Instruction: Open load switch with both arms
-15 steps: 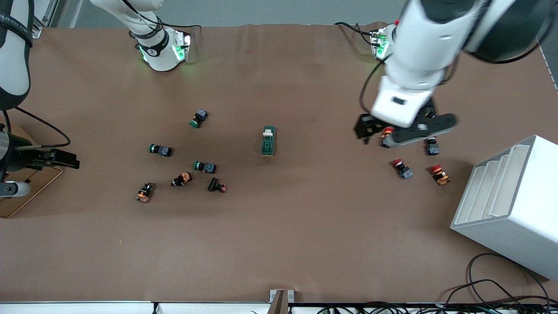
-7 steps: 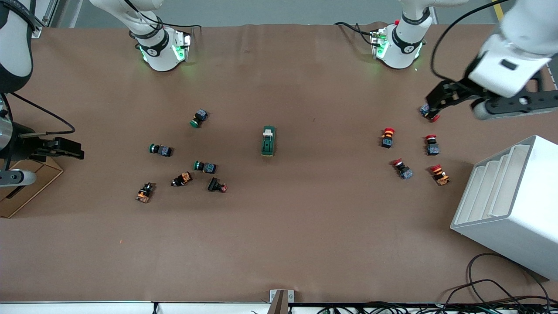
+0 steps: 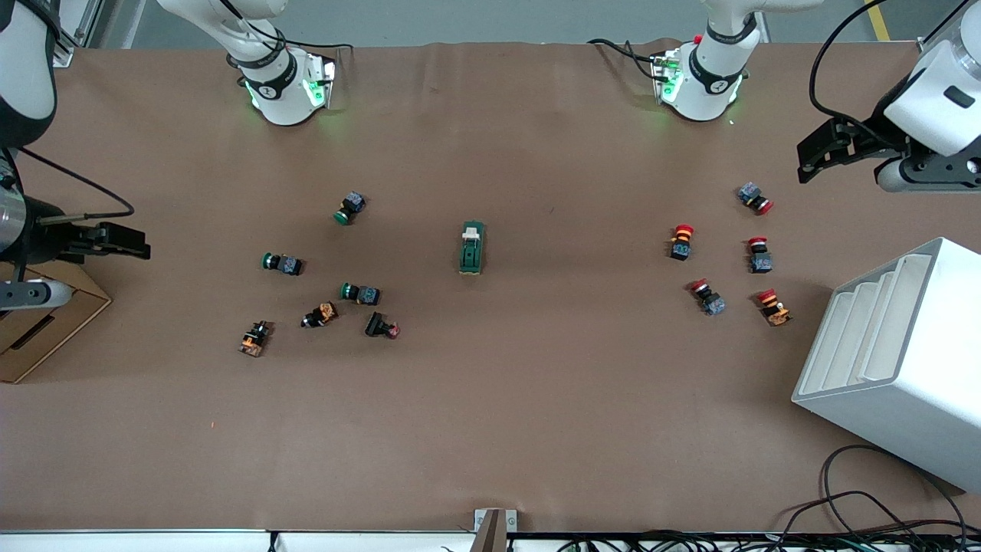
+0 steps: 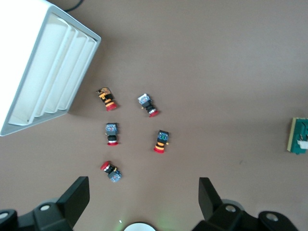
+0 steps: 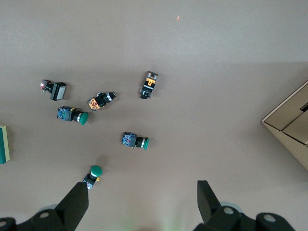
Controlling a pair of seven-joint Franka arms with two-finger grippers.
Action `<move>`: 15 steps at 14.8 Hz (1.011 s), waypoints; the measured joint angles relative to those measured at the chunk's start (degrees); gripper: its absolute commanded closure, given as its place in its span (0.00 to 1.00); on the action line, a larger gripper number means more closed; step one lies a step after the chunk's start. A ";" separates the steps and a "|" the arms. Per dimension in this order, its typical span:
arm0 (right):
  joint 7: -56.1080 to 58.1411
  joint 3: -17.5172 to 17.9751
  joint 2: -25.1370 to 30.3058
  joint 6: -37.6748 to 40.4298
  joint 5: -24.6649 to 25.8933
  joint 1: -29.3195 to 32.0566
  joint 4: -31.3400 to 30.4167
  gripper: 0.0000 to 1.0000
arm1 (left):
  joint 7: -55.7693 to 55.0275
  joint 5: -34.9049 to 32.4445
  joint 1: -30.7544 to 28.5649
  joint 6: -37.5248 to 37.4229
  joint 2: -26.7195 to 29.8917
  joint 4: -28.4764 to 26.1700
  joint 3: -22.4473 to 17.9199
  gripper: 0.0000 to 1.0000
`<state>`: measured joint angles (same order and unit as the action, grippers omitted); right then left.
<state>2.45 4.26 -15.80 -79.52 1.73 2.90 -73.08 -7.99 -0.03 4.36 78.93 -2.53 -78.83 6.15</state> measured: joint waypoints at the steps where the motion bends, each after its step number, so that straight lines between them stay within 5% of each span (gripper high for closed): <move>1: 0.00 -0.60 1.79 -0.68 0.00 -0.40 -2.07 0.00 | 0.08 0.69 -0.03 0.00 0.74 -0.74 -0.43 0.00; 9: 0.00 -4.06 14.23 -4.46 -0.53 -2.46 -16.01 0.00 | 1.14 2.11 -0.65 1.40 5.97 -7.69 -1.60 0.00; 15: 0.00 -4.88 21.61 -4.40 -1.68 -2.34 -19.92 0.00 | 4.96 2.11 -1.51 2.46 6.68 -9.26 -4.08 0.00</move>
<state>2.45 -0.62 5.81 -83.92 0.05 0.56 -93.01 -3.02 2.08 2.85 81.39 4.15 -88.09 2.07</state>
